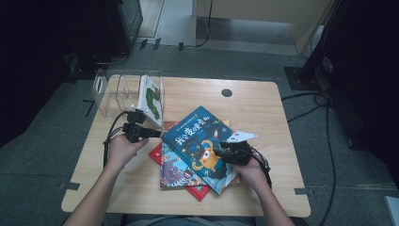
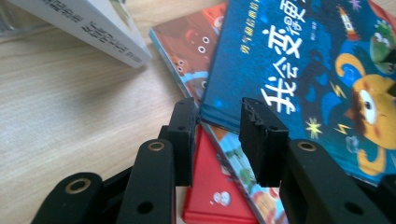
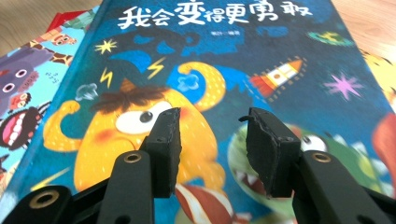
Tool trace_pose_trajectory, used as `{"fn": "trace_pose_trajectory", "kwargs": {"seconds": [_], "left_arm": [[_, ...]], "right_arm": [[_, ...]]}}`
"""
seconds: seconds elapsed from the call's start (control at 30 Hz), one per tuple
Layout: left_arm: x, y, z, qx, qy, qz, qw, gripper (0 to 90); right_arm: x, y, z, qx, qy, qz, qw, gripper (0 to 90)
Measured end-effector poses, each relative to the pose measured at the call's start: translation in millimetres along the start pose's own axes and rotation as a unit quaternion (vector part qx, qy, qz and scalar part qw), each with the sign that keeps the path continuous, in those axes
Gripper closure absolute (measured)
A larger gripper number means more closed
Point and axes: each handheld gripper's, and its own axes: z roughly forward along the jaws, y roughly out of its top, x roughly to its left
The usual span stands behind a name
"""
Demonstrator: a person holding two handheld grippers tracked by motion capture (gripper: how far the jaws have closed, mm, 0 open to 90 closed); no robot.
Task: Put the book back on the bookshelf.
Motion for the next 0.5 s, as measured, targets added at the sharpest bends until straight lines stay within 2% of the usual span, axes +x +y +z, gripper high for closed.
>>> {"fn": "trace_pose_trajectory", "kwargs": {"seconds": [0.13,0.23,0.37,0.5], "left_arm": [[1.5,-2.3,4.7,-0.007,0.001,0.016,0.9998,70.3],[1.0,-3.1,6.5,-0.012,0.003,0.027,0.9996,72.5],[5.4,-4.7,7.7,-0.026,-0.017,0.013,0.9994,75.4],[8.9,-5.9,12.8,-0.021,-0.011,0.012,0.9997,78.5]], "right_arm": [[-3.4,-5.2,-6.5,-0.001,-0.007,0.005,1.0,58.0],[-7.9,-9.9,-12.7,-0.001,-0.011,0.018,0.9998,60.0],[-14.8,-15.8,-18.2,-0.007,-0.022,0.03,0.9993,62.7],[-18.5,-20.4,-24.1,-0.007,-0.028,0.036,0.9989,68.0]]}}
